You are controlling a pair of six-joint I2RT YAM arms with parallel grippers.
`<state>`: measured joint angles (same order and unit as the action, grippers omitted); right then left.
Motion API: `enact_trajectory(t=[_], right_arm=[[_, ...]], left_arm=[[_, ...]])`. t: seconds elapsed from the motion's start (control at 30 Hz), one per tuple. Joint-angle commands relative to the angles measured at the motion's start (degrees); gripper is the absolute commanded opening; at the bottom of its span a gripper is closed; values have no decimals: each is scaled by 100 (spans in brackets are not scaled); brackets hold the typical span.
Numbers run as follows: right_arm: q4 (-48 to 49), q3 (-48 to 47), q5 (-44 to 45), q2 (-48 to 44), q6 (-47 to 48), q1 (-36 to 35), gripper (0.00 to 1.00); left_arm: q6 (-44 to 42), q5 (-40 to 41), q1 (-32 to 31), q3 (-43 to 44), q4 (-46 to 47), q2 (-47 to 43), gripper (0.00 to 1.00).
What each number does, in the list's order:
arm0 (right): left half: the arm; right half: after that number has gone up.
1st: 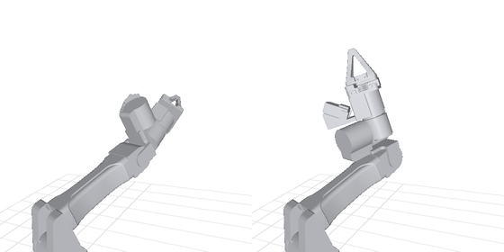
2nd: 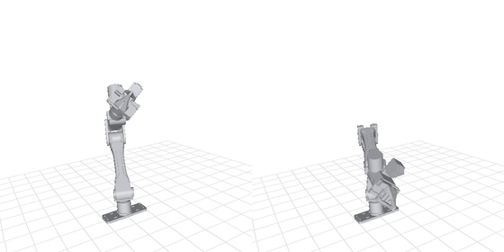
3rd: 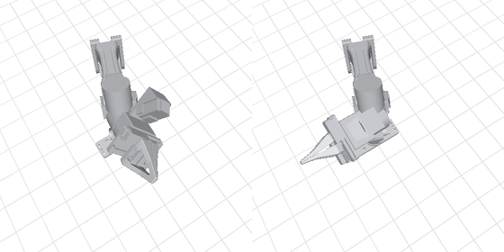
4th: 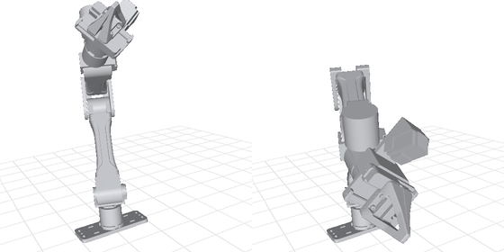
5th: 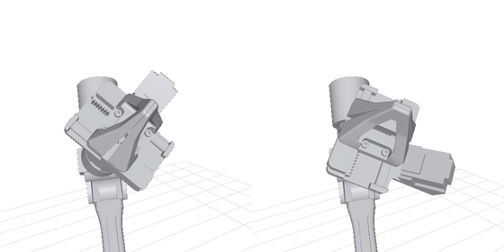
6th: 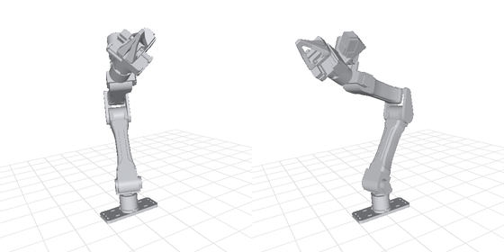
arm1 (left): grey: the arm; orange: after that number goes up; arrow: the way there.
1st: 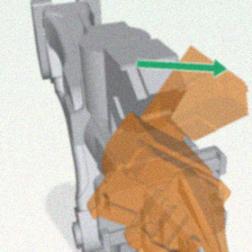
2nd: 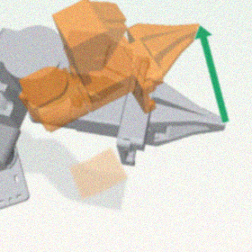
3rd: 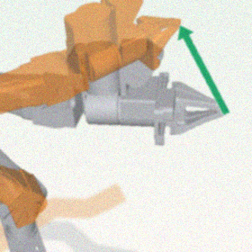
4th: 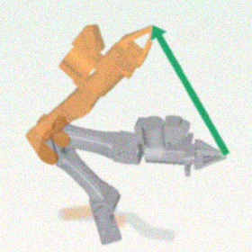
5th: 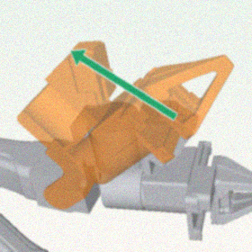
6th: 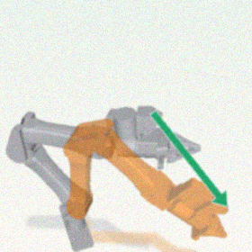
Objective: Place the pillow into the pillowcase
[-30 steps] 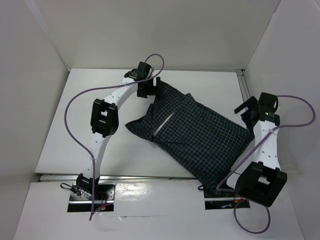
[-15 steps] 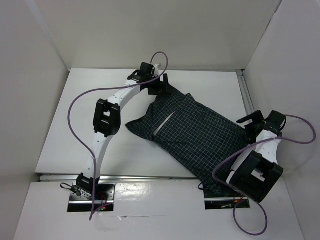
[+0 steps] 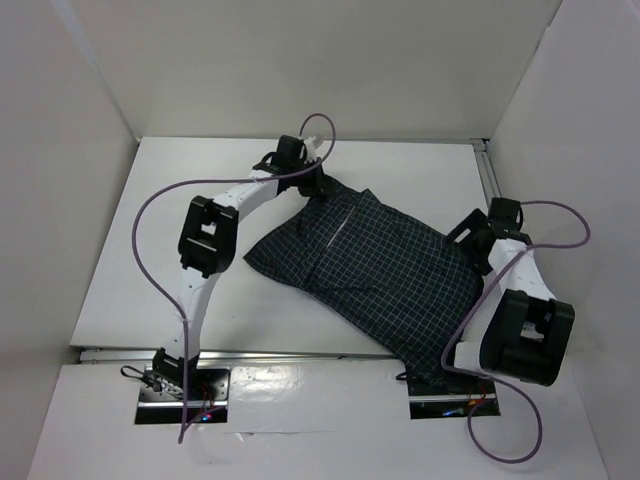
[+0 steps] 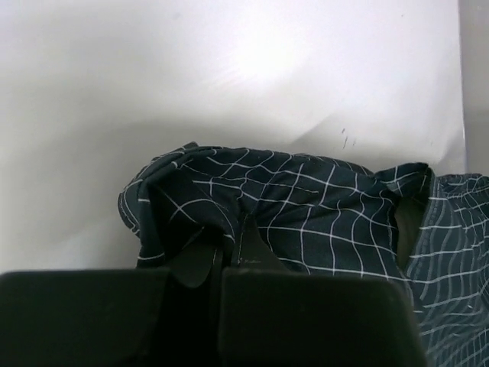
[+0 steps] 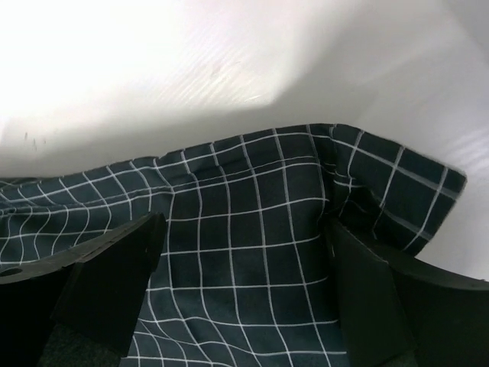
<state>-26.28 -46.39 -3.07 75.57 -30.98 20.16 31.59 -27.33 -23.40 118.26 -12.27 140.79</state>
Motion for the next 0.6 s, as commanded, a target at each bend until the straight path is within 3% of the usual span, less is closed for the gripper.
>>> enact_trajectory(t=[0.0,0.2,0.27,0.4,0.57], right_arm=[[78,-230,-360,71,-285,-748,90],[430,-993,-518,844,-566,-2671,92],[510,-1248,-458,1151,-567,-2929,95],[89,-1943,86,1337,-295,-2843,100],[-385,-2199,149,1206,-242,-1824,100]], left_arm=[[-101,113,220,-767,348,-1077,0],[-101,447,836,-1709,287,-1712,0],[-101,527,951,-1841,287,-1818,0],[-101,694,1092,-2008,208,-1968,0],[-162,773,1197,-2237,208,-2258,0]])
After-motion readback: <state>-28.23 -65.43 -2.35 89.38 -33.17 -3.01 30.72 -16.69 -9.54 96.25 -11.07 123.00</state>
